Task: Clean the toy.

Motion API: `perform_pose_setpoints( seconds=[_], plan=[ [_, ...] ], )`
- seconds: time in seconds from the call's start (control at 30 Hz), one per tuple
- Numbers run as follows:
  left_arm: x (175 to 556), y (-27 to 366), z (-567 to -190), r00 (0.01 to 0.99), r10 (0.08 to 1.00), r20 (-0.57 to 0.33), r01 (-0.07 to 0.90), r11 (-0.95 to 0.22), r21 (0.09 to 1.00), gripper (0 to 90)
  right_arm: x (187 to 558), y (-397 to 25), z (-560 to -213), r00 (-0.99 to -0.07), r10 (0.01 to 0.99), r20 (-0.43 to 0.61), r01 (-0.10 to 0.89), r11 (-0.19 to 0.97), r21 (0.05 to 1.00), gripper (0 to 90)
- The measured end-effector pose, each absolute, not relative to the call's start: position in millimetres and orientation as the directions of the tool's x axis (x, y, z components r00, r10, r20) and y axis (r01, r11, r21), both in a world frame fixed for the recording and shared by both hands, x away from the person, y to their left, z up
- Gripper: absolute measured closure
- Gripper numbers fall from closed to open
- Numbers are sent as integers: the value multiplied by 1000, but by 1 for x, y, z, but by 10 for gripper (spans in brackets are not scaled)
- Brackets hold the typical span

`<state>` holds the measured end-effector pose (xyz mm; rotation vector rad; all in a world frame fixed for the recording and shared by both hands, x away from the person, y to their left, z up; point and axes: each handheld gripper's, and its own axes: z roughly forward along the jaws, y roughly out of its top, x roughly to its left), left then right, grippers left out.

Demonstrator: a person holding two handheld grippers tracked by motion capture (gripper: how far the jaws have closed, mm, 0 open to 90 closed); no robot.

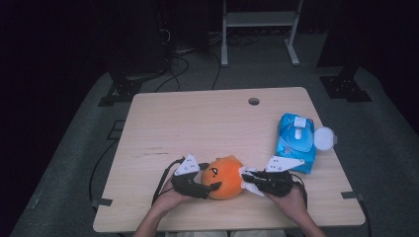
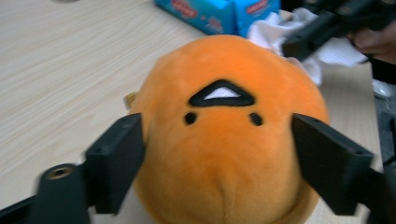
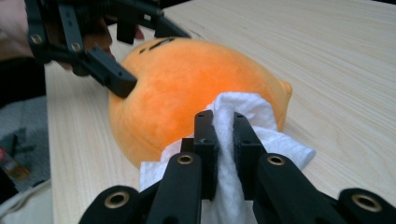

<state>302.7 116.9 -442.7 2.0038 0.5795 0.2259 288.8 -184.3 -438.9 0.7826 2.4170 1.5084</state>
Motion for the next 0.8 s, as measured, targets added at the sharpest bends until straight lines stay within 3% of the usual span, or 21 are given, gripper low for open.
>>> perform_pose_setpoints(
  seconds=[0.07, 0.13, 0.2, 0.27, 0.37, 0.53, 0.6, 0.73, 0.77, 0.8],
  plan=[
    [306, 122, -440, 830, 536, -153, 377, -338, 862, 154, 290, -187, -439, -837, 532, 132, 351, 335, 875, 828],
    [307, 123, -440, 826, 542, -156, 385, -340, 858, 155, 291, -188, -440, -834, 532, 145, 361, 328, 873, 828],
    [306, 122, -441, 833, 531, -151, 381, -354, 854, 213, 289, -186, -441, -837, 524, 158, 367, 325, 872, 829],
    [308, 119, -441, 841, 526, -128, 363, -372, 854, 253, 280, -171, -440, -876, 447, 179, 344, 320, 883, 829],
    [309, 120, -440, 842, 524, -127, 360, -370, 856, 256, 277, -161, -437, -889, 434, 144, 311, 343, 886, 828],
    [308, 126, -435, 819, 548, -172, 386, -303, 871, 164, 288, -181, -438, -833, 528, 167, 353, 273, 895, 829],
    [307, 124, -437, 821, 538, -191, 405, -312, 860, 174, 288, -182, -440, -830, 532, 168, 358, 276, 892, 829],
    [304, 118, -439, 852, 507, -135, 352, -363, 862, 270, 281, -171, -438, -855, 490, 170, 341, 285, 896, 828],
    [302, 116, -437, 866, 489, -108, 319, -373, 871, 302, 277, -161, -434, -887, 427, 173, 315, 288, 904, 828],
    [299, 111, -435, 877, 477, -57, 276, -404, 872, 303, 276, -157, -432, -892, 425, 150, 298, 305, 905, 827]
  ],
)
